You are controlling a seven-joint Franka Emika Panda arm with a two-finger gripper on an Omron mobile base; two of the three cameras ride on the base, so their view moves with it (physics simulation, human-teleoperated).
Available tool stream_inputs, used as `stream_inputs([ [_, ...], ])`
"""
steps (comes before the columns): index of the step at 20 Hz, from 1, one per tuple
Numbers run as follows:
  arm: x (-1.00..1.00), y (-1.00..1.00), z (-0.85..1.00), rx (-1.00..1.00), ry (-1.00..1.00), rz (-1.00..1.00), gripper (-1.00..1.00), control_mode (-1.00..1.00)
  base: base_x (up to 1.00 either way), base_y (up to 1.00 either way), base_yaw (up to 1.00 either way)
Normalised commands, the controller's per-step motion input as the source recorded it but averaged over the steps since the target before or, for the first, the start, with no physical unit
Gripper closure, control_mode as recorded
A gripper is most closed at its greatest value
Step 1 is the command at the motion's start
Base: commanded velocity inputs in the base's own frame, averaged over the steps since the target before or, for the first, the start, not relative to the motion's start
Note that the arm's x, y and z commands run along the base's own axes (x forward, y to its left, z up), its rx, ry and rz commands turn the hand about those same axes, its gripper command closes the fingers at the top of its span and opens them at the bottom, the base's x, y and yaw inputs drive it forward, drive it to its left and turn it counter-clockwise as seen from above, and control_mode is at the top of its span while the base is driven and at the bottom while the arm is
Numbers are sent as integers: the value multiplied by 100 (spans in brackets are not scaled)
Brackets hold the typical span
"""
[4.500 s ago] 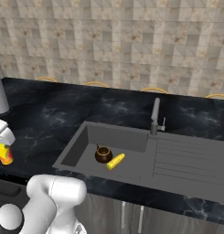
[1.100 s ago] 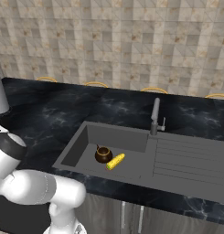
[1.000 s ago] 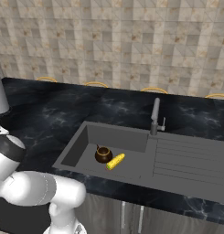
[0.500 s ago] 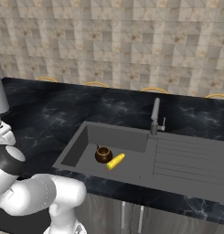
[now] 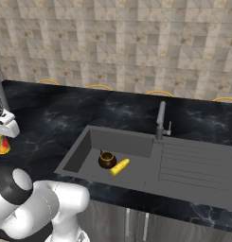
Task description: Pick the teapot and cup and place them in the sink. Then turn on the water.
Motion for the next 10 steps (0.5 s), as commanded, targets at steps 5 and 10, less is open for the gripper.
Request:
stream_inputs([
  [5,-1,-78,25,0,0,0,100,-100,0,0,0],
  [10,4,-92,12,0,-1,0,100,-100,0,0,0],
])
